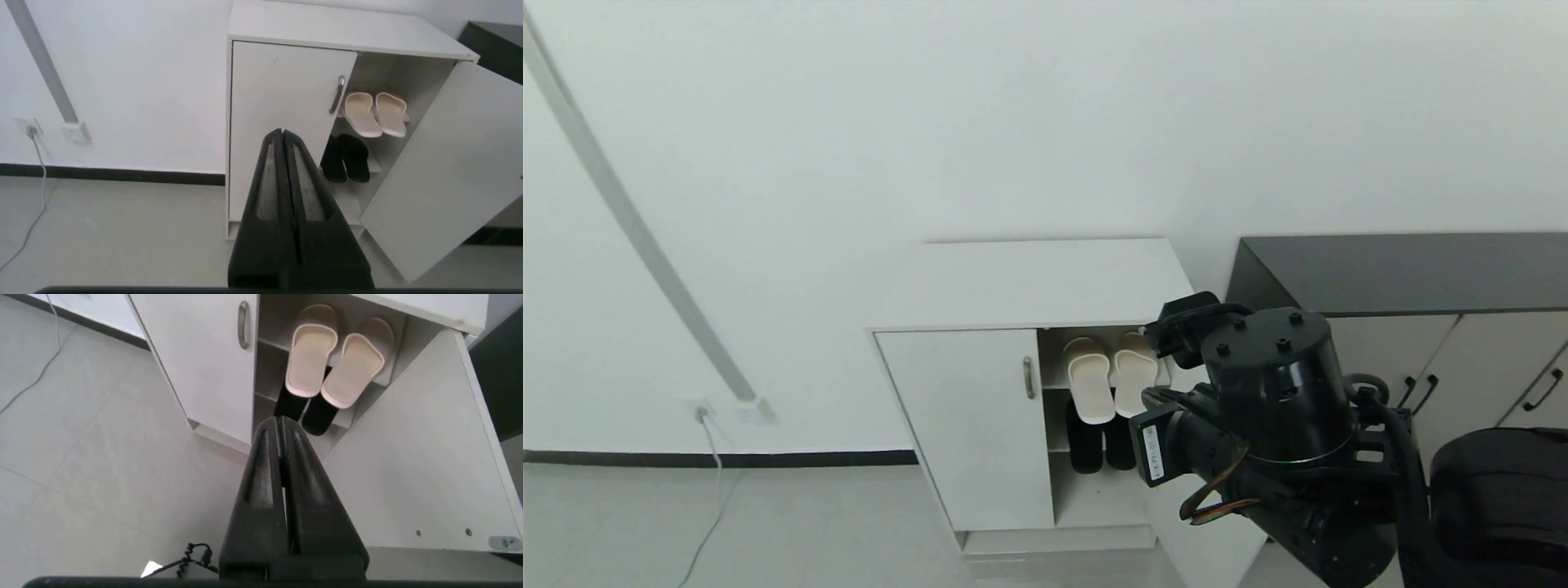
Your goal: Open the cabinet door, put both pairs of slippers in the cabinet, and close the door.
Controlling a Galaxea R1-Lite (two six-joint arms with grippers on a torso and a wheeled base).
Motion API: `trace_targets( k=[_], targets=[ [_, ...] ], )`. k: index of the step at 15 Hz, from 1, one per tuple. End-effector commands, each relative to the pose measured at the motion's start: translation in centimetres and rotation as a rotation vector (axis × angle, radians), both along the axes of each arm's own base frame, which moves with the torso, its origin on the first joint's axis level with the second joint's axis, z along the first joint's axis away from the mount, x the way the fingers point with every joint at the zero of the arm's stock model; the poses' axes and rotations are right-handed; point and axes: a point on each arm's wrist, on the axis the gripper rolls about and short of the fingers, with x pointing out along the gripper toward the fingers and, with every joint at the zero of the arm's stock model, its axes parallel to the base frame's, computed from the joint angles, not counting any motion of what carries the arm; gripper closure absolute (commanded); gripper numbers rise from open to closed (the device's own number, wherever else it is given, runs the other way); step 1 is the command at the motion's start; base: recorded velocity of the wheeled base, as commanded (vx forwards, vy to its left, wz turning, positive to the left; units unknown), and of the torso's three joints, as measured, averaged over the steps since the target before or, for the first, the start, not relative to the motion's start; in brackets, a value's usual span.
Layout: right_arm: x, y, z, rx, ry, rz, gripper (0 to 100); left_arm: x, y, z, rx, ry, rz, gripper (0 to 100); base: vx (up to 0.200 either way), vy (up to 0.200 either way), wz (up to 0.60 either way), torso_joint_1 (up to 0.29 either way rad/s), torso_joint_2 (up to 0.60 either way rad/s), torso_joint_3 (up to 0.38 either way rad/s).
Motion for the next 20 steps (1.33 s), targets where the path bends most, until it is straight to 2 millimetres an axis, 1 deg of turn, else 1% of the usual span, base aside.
trace_targets(
  k=[1, 4, 9, 14, 15, 16, 18, 20],
  targets=[
    [0.0, 0.0, 0.1, 0.001, -0.001, 0.0, 100, 0.0, 0.0, 0.0, 0.0, 0.0, 0.0, 100, 0.0, 0.0, -0.6, 0.007, 0.0, 0.002],
    [0.5, -0.2, -0.1, -0.005, 0.002, -0.016, 100, 0.0, 0.0, 0.0, 0.001, 0.0, 0.0, 100, 0.0, 0.0, -0.6, 0.007, 0.0, -0.004],
    [1.5, -1.0, -0.1, -0.015, -0.004, -0.051, 100, 0.0, 0.0, 0.0, 0.0, 0.0, 0.0, 100, 0.0, 0.0, 0.0, 0.0, 0.0, 0.0],
    [2.2, -1.5, -0.2, -0.027, -0.003, -0.078, 100, 0.0, 0.0, 0.0, 0.0, 0.0, -0.001, 100, -0.2, 0.0, 0.0, 0.005, 0.0, -0.003],
    [2.8, -1.7, -0.7, -0.038, 0.006, -0.096, 100, 0.0, 0.0, 0.0, 0.001, 0.0, -0.001, 100, -0.2, 0.0, 0.0, -0.022, 0.0, 0.007],
    [3.7, -1.9, -1.1, -0.044, 0.012, -0.118, 100, 0.0, 0.0, 0.0, 0.001, 0.0, -0.001, 100, 0.0, 0.0, 0.0, 0.0, 0.0, 0.0],
    [5.9, -2.6, -1.4, -0.019, 0.026, -0.133, 100, 0.0, 0.0, 0.0, 0.001, 0.0, -0.001, 100, 0.0, 0.0, 0.0, 0.0, 0.0, 0.0],
    [9.7, -4.4, -1.3, 0.032, 0.04, -0.139, 100, 0.0, 0.0, 0.0, 0.001, 0.0, -0.001, 100, 0.0, 0.0, 0.0, 0.0, 0.0, 0.0]
  ],
)
